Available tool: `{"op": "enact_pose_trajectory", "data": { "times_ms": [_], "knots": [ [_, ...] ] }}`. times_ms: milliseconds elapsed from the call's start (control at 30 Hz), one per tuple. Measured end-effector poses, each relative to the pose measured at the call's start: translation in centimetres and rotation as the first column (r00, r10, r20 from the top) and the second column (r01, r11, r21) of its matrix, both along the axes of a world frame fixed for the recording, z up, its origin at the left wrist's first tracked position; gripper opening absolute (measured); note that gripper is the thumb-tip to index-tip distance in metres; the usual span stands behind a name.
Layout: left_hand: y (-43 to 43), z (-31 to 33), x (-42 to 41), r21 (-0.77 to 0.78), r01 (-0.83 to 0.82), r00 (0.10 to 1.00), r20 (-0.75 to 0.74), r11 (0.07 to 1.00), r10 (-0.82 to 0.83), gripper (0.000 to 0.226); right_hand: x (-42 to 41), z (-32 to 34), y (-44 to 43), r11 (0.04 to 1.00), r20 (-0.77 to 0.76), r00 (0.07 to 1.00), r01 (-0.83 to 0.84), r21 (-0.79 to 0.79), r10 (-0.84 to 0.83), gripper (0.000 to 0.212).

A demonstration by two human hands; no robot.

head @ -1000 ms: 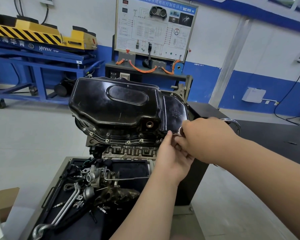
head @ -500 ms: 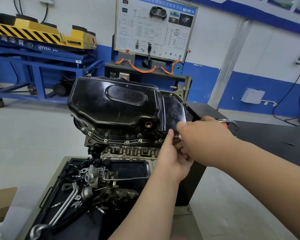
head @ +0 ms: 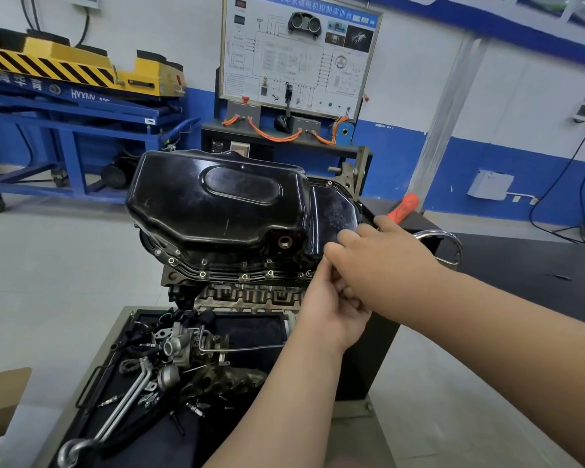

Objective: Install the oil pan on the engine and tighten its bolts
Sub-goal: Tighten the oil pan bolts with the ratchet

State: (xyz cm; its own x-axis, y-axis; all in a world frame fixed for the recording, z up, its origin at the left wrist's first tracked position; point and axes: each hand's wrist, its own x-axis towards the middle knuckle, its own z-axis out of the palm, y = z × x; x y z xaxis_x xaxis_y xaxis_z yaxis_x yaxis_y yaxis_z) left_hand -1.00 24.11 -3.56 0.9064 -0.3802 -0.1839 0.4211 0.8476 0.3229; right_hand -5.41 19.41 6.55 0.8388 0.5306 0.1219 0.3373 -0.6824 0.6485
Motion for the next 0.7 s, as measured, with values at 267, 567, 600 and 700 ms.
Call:
{"op": "enact_pose_trajectory", "data": {
  "times_ms": [267,567,600,700],
  "knots": [
    [0.4,-0.3,-1.0,-0.022,0.0,1.0,0.011,1.0,0.0,0.032,1.5,-0.6,-1.1,0.817,-0.39,0.893,0.392,0.423,-0.226,0.027],
    [0.0,-0.1,-0.3,-0.004,0.002,1.0,-0.024,1.0,-0.002,0.027,1.2,-0.7,-1.5,0.995,-0.037,0.995,0.099,0.015,-0.098,0.079],
    [-0.1,-0.2,-0.2,0.004,0.004,1.0,-0.024,1.0,-0.004,0.028,1.5,-0.7,-1.6,0.998,0.012,1.0,0.025,-0.056,-0.025,0.076],
    [-0.2,0.0,-0.3,0.043,-0.005,1.0,0.011,0.999,0.005,0.033,1.7,-0.5,-1.4,0.999,0.016,0.999,0.038,-0.036,-0.038,0.071]
  ]
}}
